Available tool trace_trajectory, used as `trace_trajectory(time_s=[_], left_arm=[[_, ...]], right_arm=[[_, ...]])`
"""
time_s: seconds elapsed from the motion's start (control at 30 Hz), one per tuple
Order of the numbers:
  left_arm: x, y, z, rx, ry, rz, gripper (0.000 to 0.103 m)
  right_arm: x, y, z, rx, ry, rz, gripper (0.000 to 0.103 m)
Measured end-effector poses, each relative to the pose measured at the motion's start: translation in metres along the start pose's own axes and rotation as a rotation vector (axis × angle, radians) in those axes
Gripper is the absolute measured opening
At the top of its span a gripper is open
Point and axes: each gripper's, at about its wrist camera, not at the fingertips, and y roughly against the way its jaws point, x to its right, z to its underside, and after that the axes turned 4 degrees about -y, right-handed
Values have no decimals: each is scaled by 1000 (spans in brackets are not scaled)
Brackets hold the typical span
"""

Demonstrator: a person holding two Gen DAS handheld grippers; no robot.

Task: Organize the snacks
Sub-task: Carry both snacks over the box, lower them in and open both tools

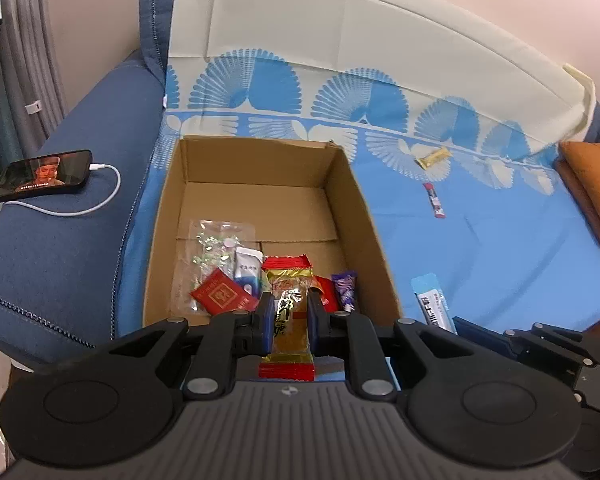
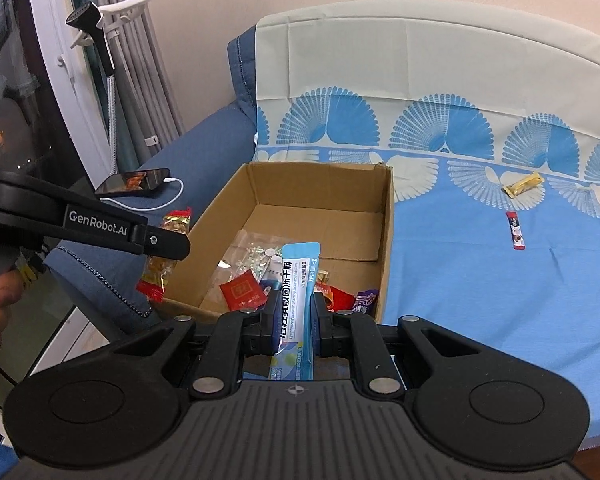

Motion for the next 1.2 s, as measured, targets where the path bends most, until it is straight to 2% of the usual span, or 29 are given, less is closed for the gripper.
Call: trace_trajectory(time_s=[0.2, 0.53, 0.83, 0.93, 0.97, 1.0, 1.03, 1.07, 1.13, 1.2], left_arm=[[-15, -28, -21, -8, 10, -30, 18], [-36, -98, -56, -69, 20, -71, 18], [-48, -153, -56, -169, 27, -79, 18], [-50, -164, -55, -185, 20, -89, 19], [-51, -166, -55, -185, 21, -97, 30], [-53, -168, -55, -188, 22, -110, 46], [-54, -169, -56, -194, 27, -126, 90], [-56, -169, -57, -191, 39, -147, 102], [-60, -160, -55, -132, 62, -166, 103], [-60, -155, -54, -131, 49, -176, 103]], right_arm=[[5, -34, -15, -24, 8, 7, 16], [10, -105, -42, -83, 23, 10, 17], [21, -157, -48, -152, -11, 13, 17], [25, -171, -48, -175, -30, 11, 22], [27, -174, -48, -185, -43, 10, 27], [28, -178, -49, -200, -55, 13, 45], [30, -181, -51, -212, -67, 27, 55], [32, -182, -52, -210, -80, 49, 69], [35, -177, -52, -196, -86, 60, 73], [35, -172, -52, -196, -79, 56, 79]])
